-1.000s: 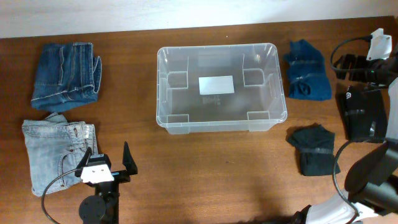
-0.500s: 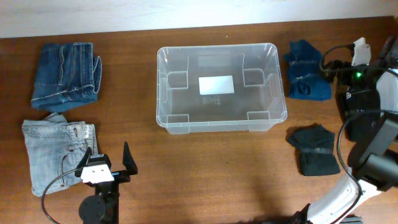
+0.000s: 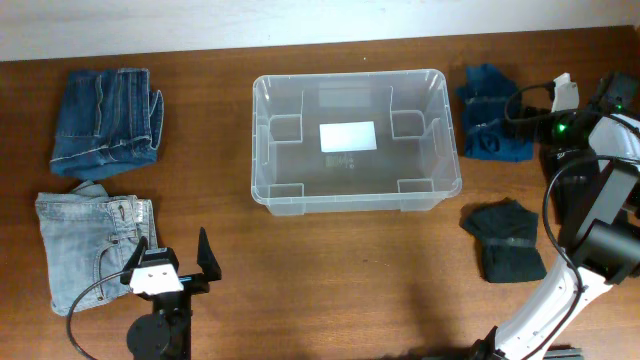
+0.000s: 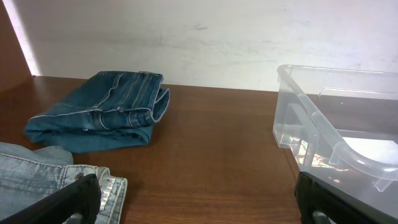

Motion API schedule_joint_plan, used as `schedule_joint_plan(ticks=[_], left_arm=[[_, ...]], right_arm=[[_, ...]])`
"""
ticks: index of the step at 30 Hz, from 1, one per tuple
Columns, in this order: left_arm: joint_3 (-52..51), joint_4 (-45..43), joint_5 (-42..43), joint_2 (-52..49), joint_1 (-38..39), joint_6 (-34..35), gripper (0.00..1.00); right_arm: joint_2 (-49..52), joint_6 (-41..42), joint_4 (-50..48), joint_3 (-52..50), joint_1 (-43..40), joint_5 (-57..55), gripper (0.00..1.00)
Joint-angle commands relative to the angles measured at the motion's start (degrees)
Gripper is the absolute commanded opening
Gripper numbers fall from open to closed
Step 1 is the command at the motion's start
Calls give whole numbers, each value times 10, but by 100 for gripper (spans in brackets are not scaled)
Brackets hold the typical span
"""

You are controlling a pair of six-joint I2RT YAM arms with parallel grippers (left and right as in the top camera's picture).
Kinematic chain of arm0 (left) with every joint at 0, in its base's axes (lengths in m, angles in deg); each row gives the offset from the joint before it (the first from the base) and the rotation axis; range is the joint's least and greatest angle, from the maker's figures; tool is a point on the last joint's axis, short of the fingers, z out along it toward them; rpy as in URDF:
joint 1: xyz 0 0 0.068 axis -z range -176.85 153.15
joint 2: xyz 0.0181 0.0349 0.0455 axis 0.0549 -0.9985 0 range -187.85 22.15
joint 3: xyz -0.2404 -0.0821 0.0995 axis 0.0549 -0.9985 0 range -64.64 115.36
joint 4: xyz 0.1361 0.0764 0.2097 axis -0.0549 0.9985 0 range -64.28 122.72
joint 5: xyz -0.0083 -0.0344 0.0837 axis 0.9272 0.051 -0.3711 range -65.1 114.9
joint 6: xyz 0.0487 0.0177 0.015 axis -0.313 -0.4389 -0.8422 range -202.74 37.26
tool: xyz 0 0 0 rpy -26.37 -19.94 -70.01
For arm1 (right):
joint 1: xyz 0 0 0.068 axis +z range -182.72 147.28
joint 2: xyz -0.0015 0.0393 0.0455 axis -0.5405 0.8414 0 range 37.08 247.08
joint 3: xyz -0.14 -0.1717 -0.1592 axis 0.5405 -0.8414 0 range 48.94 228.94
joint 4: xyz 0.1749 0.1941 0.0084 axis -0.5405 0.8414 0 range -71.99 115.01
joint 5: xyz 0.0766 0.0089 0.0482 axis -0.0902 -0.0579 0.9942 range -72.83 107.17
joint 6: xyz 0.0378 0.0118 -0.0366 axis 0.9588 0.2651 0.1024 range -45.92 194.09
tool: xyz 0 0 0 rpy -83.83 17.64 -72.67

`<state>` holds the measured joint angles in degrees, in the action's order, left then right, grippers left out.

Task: Pack container
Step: 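Grasp the dark-blue folded garment with the right gripper and lift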

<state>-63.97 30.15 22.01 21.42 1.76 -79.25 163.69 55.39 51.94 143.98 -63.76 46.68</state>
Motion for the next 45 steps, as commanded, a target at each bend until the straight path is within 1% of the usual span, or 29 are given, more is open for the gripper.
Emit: schedule_joint_plan(ticks=[1,16,22,24,27,37,42,45], left_arm=[[-2,2,6,4,-3,-5,99],[-2,2,6,4,-3,-5,99],[-2,2,6,4,-3,-5,99],[-2,2,6,4,-3,-5,99],[-2,2,6,4,-3,-5,99],[-2,2,6,4,-3,-5,99],[-2,2,6,4,-3,-5,99],[-2,2,6,4,-3,-5,99]], right_arm=[[26,-8,-10,7,-3,20,99],[68,-3,-25,7,-1,129,99],[68,-1,-43,7,-2,212,99],[68,18,-56,7,-2,230,99],[68,42,-69,7,-1,233,99],[69,42,-70,7,-1,235,98],[69,42,-60,6,-1,183,99],[70,42,-56,4,-1,176,99]])
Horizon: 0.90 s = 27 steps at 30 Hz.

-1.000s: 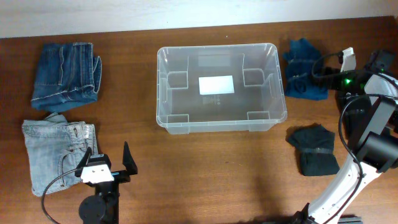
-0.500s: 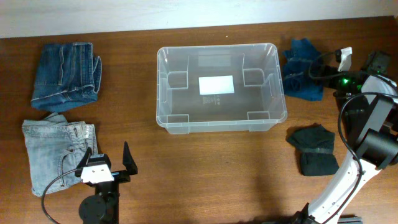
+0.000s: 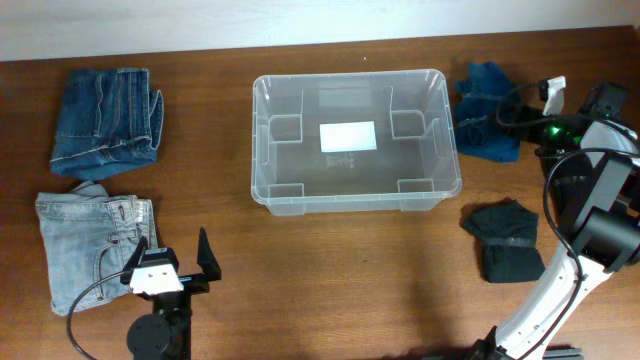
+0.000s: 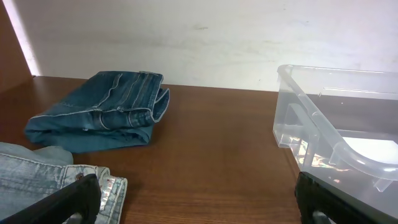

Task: Pack container
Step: 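Grasp the dark-blue folded garment with the right gripper and lift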

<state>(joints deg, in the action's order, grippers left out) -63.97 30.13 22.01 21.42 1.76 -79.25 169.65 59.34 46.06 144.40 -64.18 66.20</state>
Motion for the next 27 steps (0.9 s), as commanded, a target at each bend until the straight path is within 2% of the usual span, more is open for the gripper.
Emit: schedule_joint_plan(ticks=[1,18,24,26,27], left_arm=[[-2,2,6,4,-3,-5,99],[-2,2,6,4,-3,-5,99],[-2,2,6,4,-3,-5,99],[-2,2,6,4,-3,-5,99],[-2,2,6,4,-3,-5,99]], right_arm=[[10,2,2,-1,3,-19,99],[10,2,30,-4,4,-62,100],[10,2,32,-8,7,-63,94],[10,0,30,-14,10,-63,87],[11,0,27,-17,11,-63,80]])
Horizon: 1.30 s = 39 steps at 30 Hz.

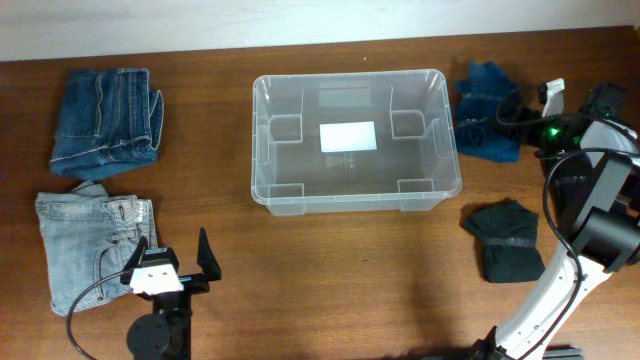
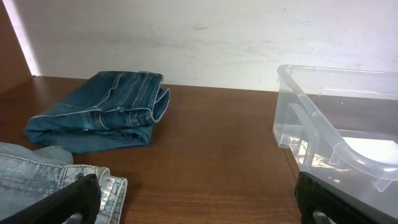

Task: Pack container
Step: 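Grasp the dark-blue folded garment with the right gripper and lift, then carry the dark-blue garment left and lower it into the bin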

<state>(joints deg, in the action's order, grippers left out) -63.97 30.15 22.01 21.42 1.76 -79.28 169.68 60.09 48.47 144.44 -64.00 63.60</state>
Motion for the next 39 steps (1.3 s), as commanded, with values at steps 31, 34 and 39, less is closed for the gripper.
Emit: schedule_joint_plan(ticks=[31,34,39], left_arm=[[-2,2,6,4,-3,-5,99],[-2,2,6,4,-3,-5,99],[-2,2,6,4,-3,-5,99]], right_arm=[[-52,184,-7,60,-54,292,4],[-94,206,-6,60,-47,299,4],[-178,230,-2,60,-29,296,4]])
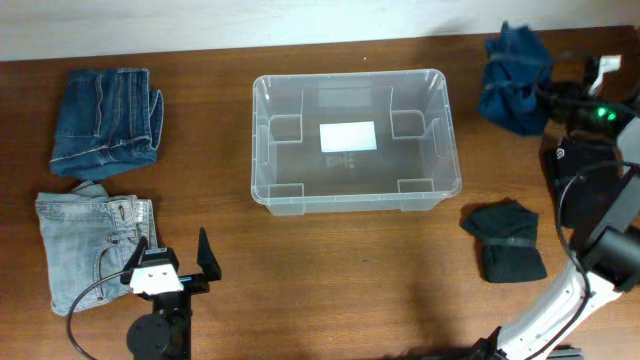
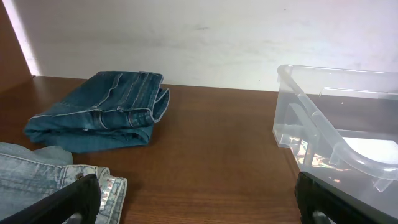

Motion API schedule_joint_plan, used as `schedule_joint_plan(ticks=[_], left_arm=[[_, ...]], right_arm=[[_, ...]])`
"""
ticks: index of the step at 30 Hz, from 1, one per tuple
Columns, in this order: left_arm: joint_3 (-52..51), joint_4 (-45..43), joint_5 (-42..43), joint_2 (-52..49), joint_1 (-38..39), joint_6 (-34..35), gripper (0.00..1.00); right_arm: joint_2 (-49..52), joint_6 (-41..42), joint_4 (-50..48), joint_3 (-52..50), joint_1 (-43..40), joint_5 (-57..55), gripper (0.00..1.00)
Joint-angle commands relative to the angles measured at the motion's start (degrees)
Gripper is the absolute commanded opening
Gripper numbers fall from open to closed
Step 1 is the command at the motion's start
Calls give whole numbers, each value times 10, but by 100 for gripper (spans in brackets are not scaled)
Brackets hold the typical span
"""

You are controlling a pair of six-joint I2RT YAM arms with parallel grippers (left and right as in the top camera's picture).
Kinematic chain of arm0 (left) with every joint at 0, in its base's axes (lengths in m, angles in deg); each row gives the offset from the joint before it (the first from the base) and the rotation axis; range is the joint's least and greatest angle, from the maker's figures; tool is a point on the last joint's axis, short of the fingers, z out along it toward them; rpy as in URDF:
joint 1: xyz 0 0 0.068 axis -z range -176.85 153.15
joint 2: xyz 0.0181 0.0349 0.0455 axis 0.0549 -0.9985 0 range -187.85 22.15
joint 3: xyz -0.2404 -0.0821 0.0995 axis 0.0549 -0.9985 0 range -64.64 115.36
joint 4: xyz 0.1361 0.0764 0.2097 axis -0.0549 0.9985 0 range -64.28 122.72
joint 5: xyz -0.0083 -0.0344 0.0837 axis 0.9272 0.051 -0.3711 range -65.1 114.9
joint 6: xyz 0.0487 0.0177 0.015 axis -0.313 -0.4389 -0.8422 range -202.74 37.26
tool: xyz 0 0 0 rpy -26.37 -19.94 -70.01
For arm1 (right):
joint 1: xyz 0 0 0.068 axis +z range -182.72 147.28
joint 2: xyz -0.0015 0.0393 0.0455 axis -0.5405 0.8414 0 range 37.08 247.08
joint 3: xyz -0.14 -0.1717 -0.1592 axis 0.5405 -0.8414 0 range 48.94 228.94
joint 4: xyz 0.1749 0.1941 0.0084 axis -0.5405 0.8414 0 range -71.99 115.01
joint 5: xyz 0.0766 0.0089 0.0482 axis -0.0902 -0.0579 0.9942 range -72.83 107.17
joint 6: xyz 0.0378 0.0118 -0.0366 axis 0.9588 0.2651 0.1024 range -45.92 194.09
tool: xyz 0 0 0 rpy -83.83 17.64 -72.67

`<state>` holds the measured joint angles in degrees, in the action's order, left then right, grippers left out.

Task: Pack container
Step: 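Carry the dark-blue garment left and lower it into the bin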

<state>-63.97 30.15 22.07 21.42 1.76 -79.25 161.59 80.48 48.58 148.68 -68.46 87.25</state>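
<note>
A clear plastic container (image 1: 256, 140) stands empty at the table's middle, its near corner also in the left wrist view (image 2: 323, 137). My right gripper (image 1: 548, 95) is shut on a blue garment (image 1: 515, 65), which hangs bunched up at the back right, right of the container. A black folded garment (image 1: 505, 240) lies at the front right. Dark folded jeans (image 1: 105, 120) (image 2: 99, 112) and light jeans (image 1: 90, 250) (image 2: 37, 177) lie at the left. My left gripper (image 1: 172, 250) (image 2: 196, 205) stands open, holding nothing, beside the light jeans.
The right arm (image 1: 600, 200) runs along the table's right edge, past the black garment. A white wall (image 2: 186, 37) backs the table. Bare brown wood lies between the jeans and the container.
The blue garment lay spread on the table with my right gripper at its right edge. Now it is bunched in that gripper and sits farther back and right. The left arm has not moved.
At first my right gripper stood just right of the flat blue garment. At the two later moments it was on the garment's right edge. Now the garment is gathered up in it. The jeans, the black garment, the container and my left gripper stayed put.
</note>
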Motion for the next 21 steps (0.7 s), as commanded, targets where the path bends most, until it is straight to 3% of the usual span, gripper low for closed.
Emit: schedule_joint_plan(ticks=[1,5,10,14,21], left_arm=[[-2,2,5,4,-3,-5,99],[-2,2,5,4,-3,-5,99],[-2,2,5,4,-3,-5,99],[-2,2,5,4,-3,-5,99],[-2,2,5,4,-3,-5,99]], right_arm=[[-120,33,0,18,23,59,4],[-195,36,45,18,68,34,4],[-263,36,145,17,179,-122,4],[-263,37,193,17,311,-189,4],[-234,136,183,17,474,-340,4]])
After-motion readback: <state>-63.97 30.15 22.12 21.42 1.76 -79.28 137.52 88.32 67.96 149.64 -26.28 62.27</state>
